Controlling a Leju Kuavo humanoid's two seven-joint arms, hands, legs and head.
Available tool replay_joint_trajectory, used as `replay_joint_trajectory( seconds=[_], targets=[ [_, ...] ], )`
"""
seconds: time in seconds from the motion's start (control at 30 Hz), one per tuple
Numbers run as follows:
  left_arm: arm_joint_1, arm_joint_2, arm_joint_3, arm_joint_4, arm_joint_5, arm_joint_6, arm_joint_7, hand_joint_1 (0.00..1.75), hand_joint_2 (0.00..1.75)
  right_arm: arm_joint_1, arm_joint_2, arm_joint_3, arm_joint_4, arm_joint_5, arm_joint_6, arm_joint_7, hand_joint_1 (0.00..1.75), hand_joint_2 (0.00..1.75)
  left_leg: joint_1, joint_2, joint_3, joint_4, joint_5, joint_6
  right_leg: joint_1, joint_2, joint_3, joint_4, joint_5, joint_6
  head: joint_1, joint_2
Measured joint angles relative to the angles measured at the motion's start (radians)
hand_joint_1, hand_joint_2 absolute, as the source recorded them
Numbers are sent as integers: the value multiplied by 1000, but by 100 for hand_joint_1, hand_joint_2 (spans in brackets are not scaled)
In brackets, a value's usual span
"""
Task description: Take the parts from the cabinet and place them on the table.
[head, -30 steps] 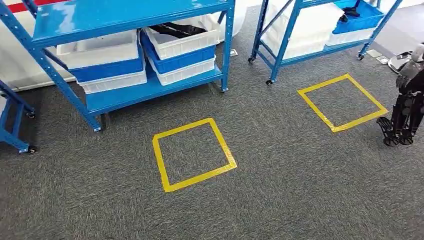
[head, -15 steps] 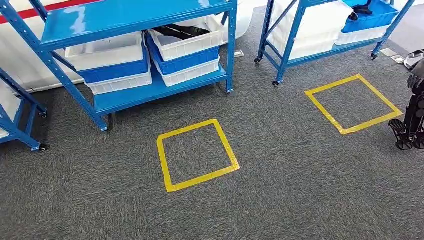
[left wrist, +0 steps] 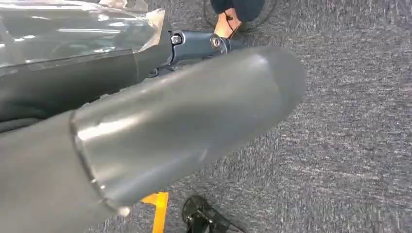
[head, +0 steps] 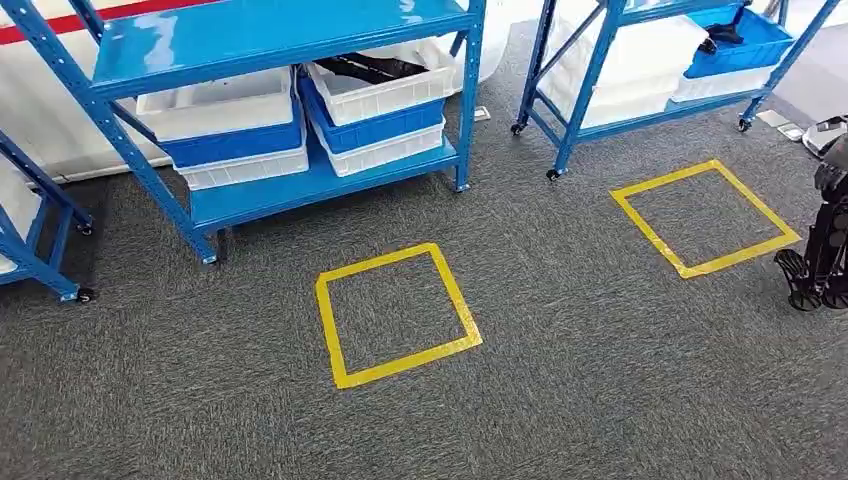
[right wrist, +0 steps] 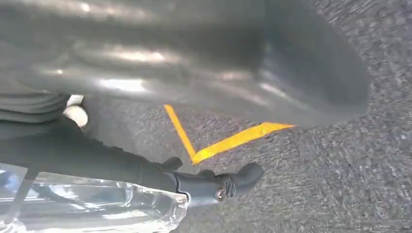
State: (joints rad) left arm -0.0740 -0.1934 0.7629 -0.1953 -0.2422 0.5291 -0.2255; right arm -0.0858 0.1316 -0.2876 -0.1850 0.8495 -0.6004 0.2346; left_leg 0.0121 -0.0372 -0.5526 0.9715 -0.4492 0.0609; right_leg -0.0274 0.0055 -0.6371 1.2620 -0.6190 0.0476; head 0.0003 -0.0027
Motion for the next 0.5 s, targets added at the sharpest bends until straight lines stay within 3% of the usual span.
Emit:
replay_joint_trajectory(
  seconds=[0.03,0.07,0.1,0.13,0.17,0.2,0.23,0.27,0.3,0.33,0.4,0.43,0.5],
  targets=[
    [1,0,2,0,0,-1,1,0,0,3,-2,-3,0,0,0,0,0,0,0,-1,0,0,2,-4,-2,0,-12,26,-7,5,2,0],
    [2,-3,4,0,0,-2,1,0,0,7,-5,-7,0,-3,0,0,0,0,2,-2,1,1,1,-10,-6,0,-2,4,6,19,1,0],
    [2,-5,8,0,0,-2,1,0,0,8,-7,-9,0,-2,0,0,0,0,6,-3,2,5,-2,-16,-11,0,27,-56,35,33,2,0],
    [2,-5,9,0,0,-3,0,0,0,7,-9,-11,0,-2,0,0,0,0,12,-6,11,12,-7,-27,-16,0,77,-164,85,60,1,0],
    [2,-5,9,0,-1,-3,0,0,0,7,-10,-13,0,-2,0,0,0,0,16,-7,12,21,-13,-36,-22,2,111,-242,118,71,2,0],
    [2,0,10,0,-3,-4,0,0,0,9,-8,-14,2,-3,1,0,0,0,13,-7,11,25,-16,-47,-10,11,96,-230,104,61,7,0],
    [1,-2,10,0,-7,-4,0,0,0,7,-8,-16,2,-3,1,-1,0,0,10,-7,1,37,-20,-55,-1,4,92,-239,88,28,7,0],
    [0,-2,10,0,-8,-4,0,0,0,10,-11,-18,2,-3,1,-1,0,0,9,-7,-3,38,-26,-60,-5,7,99,-235,106,10,3,0],
    [1,-2,10,0,-8,-5,0,0,0,12,-11,-19,2,-3,1,-3,0,0,11,-7,2,42,-24,-64,-3,3,91,-232,106,-7,-2,0],
    [2,-1,10,0,-8,-5,0,0,0,14,-11,-21,2,-6,1,-3,0,0,13,-7,2,44,-23,-64,-5,3,108,-232,108,-13,-2,0],
    [1,-2,10,0,-9,-6,0,0,0,13,-11,-21,2,-6,1,-5,0,0,17,14,-7,71,-39,-69,-5,-1,115,-236,107,-24,-3,0],
    [-2,-2,10,0,-10,-6,0,0,0,13,-11,-21,2,-6,1,-7,0,0,16,26,-44,143,-74,-71,-1,-4,117,-236,103,-30,-5,0],
    [-2,-2,10,0,-11,-6,0,0,0,14,-12,-23,2,-6,0,-8,0,0,16,31,-143,314,-143,-75,8,-9,119,-235,97,-40,-5,0]
  ],
)
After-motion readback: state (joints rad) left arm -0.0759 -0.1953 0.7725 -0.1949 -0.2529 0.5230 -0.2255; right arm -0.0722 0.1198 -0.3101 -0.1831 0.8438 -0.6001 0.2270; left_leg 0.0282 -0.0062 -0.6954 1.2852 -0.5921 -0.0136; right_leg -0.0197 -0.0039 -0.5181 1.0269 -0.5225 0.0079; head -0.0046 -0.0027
